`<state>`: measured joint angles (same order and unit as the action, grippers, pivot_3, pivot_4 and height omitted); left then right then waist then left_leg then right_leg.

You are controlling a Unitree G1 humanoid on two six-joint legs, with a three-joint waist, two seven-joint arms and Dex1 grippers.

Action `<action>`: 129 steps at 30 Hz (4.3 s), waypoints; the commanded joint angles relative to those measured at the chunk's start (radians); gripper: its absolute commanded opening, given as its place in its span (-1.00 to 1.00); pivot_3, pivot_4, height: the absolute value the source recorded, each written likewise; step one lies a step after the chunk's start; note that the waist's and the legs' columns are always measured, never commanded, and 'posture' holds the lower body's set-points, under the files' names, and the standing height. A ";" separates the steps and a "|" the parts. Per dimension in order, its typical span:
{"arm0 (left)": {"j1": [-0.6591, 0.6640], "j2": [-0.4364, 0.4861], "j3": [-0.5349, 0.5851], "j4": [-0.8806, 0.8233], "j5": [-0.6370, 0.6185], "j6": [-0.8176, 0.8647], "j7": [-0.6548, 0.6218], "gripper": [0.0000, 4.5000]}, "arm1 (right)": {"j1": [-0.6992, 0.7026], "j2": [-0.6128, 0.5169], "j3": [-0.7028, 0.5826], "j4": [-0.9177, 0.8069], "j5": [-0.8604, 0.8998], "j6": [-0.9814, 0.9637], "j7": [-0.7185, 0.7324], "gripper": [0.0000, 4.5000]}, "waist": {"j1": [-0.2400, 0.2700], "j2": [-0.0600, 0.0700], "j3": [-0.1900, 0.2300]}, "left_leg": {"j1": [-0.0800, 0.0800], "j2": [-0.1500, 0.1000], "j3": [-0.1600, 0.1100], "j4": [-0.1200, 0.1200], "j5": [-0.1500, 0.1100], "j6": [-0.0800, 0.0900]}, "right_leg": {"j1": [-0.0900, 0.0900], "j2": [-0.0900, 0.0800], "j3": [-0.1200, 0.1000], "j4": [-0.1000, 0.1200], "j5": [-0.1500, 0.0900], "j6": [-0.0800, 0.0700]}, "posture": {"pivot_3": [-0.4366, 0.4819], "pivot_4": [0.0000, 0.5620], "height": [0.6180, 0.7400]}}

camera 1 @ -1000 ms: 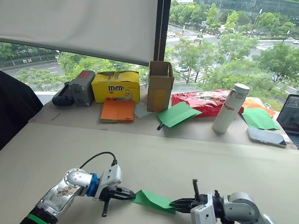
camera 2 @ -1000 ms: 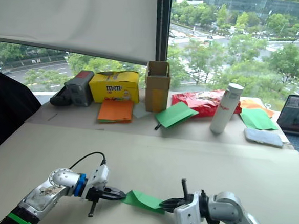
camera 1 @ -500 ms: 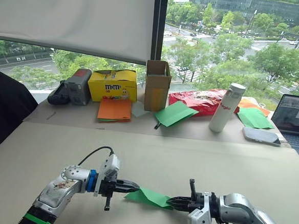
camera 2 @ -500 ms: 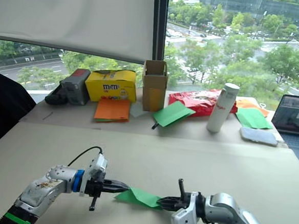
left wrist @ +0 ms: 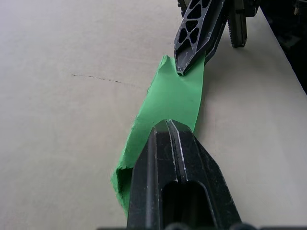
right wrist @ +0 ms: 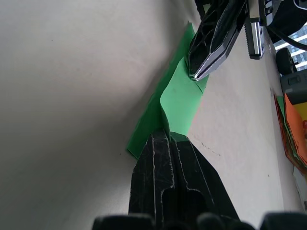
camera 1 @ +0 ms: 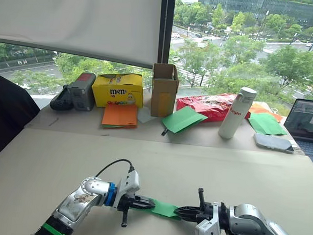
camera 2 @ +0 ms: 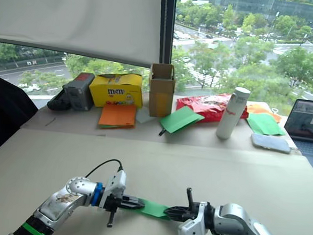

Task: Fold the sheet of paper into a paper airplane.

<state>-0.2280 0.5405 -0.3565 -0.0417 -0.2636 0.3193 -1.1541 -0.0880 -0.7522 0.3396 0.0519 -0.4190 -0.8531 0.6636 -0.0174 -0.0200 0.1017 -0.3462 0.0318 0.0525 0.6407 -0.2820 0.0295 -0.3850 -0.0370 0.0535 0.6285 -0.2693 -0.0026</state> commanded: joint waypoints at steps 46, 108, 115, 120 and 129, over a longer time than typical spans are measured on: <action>-0.005 0.012 0.003 -0.070 -0.010 0.125 0.060 -1.00 | -0.028 0.191 -0.007 -0.360 0.760 1.256 0.165 -0.99 | 0.003 0.004 0.000 | -0.005 0.001 -0.001 0.001 0.000 0.000 | -0.004 0.010 0.003 0.000 0.000 0.001 | -0.05 -0.47 1.00; 0.073 0.203 0.327 -0.075 -0.228 0.091 -0.109 -1.00 | -0.202 -0.066 -0.027 -0.607 0.835 1.559 0.326 -0.99 | 0.005 0.003 0.002 | -0.006 0.001 -0.006 0.001 0.000 0.000 | -0.006 -0.005 -0.009 -0.003 0.000 0.000 | -0.05 -0.47 1.00; 0.200 0.218 0.395 -0.249 -0.265 0.125 -0.034 -1.00 | -0.296 0.015 0.022 -0.435 0.720 1.502 0.288 -0.99 | 0.005 0.003 0.002 | -0.006 0.001 -0.006 0.001 0.000 0.000 | -0.006 -0.007 -0.010 -0.003 0.000 0.000 | -0.05 -0.47 1.00; 0.236 0.235 0.401 -0.287 -0.254 0.126 -0.011 -1.00 | -0.394 0.021 0.000 -0.375 0.698 1.473 0.326 -0.99 | 0.004 0.005 0.003 | -0.006 0.001 -0.006 0.001 0.000 0.000 | -0.005 -0.007 -0.010 -0.003 0.000 -0.001 | -0.05 -0.47 1.00; 0.185 0.247 0.362 -0.261 -0.223 0.114 -0.001 -1.00 | -0.432 0.005 0.010 -0.522 0.762 1.607 0.342 -0.48 | 0.006 0.005 0.003 | -0.006 0.001 -0.007 -0.001 0.000 0.000 | -0.005 -0.009 -0.012 -0.003 0.000 -0.002 | -0.05 -0.47 1.00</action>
<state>-0.0214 0.7844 0.0036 -0.2938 -0.4901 0.4439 -1.1582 -0.5224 -0.7418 0.3281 -0.4387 0.3697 0.7521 1.0182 -0.0118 -0.0148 0.1044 -0.3523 0.0330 0.0454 0.6400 -0.2822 0.0294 -0.3903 -0.0467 0.0418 0.6252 -0.2694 -0.0049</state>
